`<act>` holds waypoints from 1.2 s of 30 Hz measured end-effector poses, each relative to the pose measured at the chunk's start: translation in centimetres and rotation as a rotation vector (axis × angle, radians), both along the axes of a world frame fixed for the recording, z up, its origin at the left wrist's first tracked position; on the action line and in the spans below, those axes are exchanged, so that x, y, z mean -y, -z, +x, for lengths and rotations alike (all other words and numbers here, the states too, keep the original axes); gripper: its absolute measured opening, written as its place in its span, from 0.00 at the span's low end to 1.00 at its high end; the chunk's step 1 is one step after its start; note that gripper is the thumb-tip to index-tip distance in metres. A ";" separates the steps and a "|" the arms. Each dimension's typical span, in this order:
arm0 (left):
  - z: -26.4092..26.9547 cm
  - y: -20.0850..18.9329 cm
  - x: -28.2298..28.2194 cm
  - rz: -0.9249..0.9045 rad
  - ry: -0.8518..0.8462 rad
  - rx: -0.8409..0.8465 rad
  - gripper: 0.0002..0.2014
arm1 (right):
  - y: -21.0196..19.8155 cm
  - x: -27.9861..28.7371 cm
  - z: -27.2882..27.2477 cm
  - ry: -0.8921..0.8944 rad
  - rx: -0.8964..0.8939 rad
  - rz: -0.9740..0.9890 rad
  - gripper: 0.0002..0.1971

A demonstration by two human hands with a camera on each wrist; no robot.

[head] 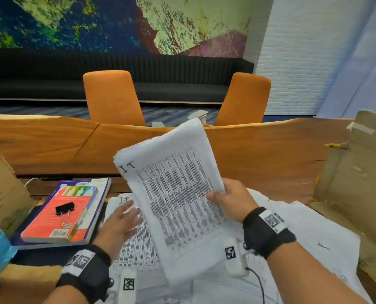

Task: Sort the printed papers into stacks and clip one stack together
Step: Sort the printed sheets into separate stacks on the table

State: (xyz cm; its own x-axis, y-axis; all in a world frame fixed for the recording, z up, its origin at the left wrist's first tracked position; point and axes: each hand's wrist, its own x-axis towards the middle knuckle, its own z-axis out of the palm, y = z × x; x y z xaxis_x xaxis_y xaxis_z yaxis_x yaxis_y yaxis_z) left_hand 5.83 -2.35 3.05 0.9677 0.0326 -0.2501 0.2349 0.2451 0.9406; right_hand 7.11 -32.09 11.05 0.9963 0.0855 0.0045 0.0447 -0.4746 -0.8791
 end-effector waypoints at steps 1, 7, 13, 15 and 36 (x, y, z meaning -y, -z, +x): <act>-0.4 -0.3 1.1 -0.034 0.053 -0.004 0.45 | 1.2 -0.3 -0.3 0.009 -0.028 0.032 0.07; -1.5 0.8 3.6 -0.025 0.011 -0.113 0.16 | 6.7 -1.7 -3.1 0.028 -0.213 0.177 0.06; -2.5 1.5 1.4 0.173 -0.050 -0.025 0.22 | 9.3 6.4 -3.2 0.147 -0.280 -0.109 0.13; -2.8 1.8 0.2 0.181 -0.091 -0.012 0.14 | 10.5 12.2 -2.6 0.261 -0.331 -0.396 0.23; -1.3 4.9 -2.4 0.131 -0.158 -0.076 0.19 | 13.6 28.1 2.7 0.300 -0.534 -0.985 0.26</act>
State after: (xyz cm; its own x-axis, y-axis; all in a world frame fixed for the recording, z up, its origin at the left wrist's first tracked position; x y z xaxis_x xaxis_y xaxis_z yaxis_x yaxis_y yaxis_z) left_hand 4.56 0.09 -1.81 0.9267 0.2190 -0.3054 0.2744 0.1610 0.9480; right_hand 9.86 -60.20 -2.52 0.8321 -0.4217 -0.3602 -0.4507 -0.8927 0.0040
